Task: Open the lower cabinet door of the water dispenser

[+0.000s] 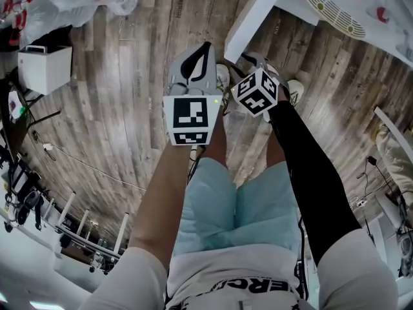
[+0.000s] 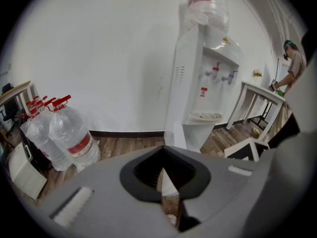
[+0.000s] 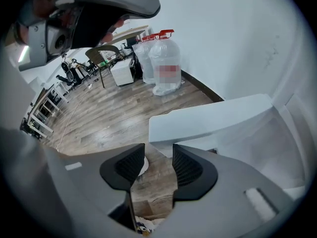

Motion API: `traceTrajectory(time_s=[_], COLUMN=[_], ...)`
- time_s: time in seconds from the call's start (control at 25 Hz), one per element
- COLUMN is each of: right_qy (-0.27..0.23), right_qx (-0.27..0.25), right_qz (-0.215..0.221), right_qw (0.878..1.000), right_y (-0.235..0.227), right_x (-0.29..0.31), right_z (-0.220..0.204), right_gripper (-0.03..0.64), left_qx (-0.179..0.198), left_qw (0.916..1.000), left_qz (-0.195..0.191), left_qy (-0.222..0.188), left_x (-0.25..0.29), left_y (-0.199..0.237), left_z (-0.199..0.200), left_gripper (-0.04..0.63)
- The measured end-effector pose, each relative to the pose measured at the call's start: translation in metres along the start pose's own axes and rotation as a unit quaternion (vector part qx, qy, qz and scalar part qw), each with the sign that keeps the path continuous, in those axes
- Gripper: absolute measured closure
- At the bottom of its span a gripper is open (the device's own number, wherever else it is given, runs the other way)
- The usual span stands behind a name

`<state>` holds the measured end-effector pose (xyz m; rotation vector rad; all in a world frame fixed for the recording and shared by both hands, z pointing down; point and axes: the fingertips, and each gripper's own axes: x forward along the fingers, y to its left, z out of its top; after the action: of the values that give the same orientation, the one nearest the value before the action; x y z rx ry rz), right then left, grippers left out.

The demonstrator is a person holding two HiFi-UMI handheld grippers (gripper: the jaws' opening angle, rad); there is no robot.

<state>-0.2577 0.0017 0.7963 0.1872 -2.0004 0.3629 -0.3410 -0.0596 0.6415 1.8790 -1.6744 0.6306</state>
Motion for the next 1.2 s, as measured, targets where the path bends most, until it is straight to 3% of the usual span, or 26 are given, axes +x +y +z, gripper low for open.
traceTrajectory(time_s=[0.72,1.2], right_qy=[0.023,0.023], right_qx=[0.007,0.004], right_qz=[-0.003,-0.007], right_qw=[1.000,1.000], right_y=[-0.001,-0.011], right_x=[0.029,0.043], right_z=[0.065,0.094], right_gripper=[0.445,0.445], left_qx=[-0.011,-0.018], left_qw=[0.9998,0.9993], left_qz=[-0.009,0.026], left_qy=[-0.015,-0.018], left_x=[0.020,0.007], left_y=[0.078,0.114], left_z=[0.031,0.036], left_gripper=[0.538,0.538])
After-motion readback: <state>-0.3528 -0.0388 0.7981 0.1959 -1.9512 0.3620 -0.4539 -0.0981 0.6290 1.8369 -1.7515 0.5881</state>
